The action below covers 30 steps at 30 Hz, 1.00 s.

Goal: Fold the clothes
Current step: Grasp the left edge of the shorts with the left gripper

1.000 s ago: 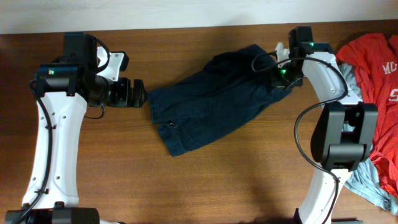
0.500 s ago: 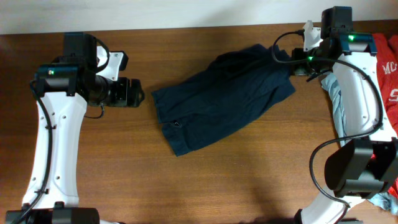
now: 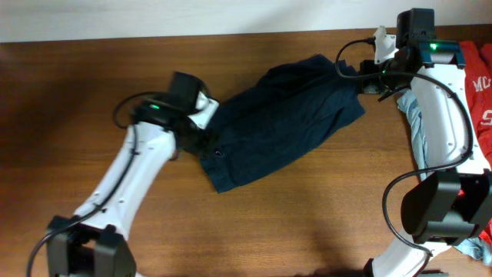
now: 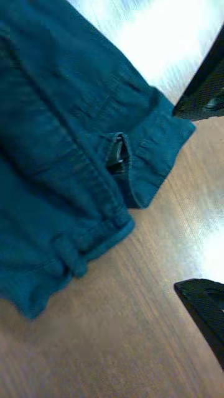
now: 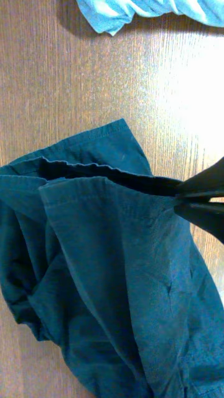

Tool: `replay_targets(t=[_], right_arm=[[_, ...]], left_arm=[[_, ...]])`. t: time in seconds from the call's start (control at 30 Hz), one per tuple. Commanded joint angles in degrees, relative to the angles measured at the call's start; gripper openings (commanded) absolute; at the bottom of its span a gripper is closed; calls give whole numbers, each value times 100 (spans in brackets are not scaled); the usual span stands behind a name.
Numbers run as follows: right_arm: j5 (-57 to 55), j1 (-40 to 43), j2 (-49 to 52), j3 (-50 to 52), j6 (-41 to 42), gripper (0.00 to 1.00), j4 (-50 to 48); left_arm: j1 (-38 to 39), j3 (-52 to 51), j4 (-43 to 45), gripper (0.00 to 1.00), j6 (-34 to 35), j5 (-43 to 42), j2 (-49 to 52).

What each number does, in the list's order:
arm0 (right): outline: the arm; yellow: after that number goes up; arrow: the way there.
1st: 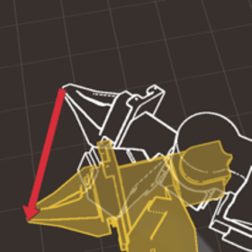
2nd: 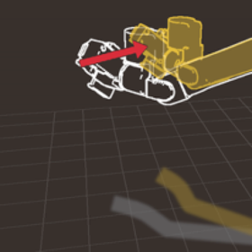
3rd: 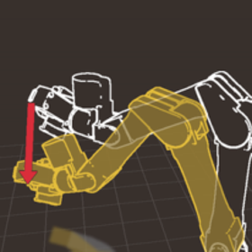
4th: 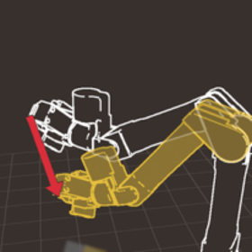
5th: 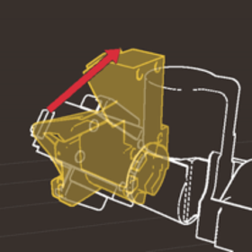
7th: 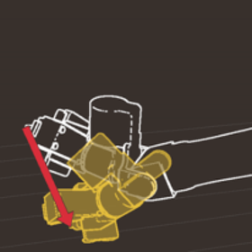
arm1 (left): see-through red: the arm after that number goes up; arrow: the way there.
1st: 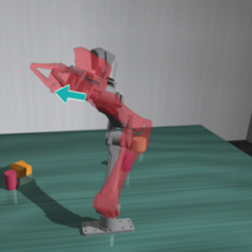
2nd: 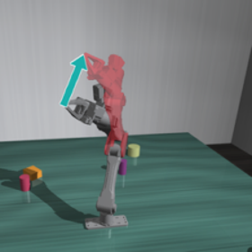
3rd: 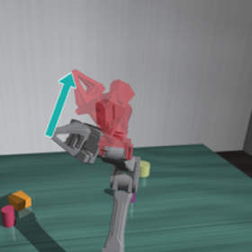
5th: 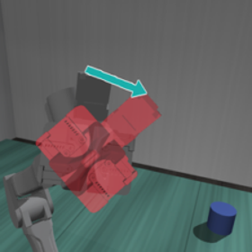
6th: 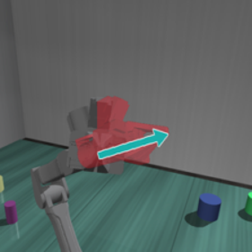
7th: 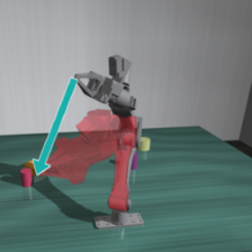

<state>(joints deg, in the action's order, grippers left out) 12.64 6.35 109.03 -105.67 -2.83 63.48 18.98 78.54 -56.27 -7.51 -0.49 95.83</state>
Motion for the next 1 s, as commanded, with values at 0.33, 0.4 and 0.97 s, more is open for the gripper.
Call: replay_targets(t=[0.33,0.4,0.97], right_arm=[[68,44,7,-42,-15,4,2],[68,44,7,-42,-15,4,0],[68,44,7,-42,9,4,15]], left_arm=[[264,-544,1519,70,-981,586,859],[297,-544,1585,70,-1023,584,979],[391,-367,1808,1,-1078,1134,1427]])
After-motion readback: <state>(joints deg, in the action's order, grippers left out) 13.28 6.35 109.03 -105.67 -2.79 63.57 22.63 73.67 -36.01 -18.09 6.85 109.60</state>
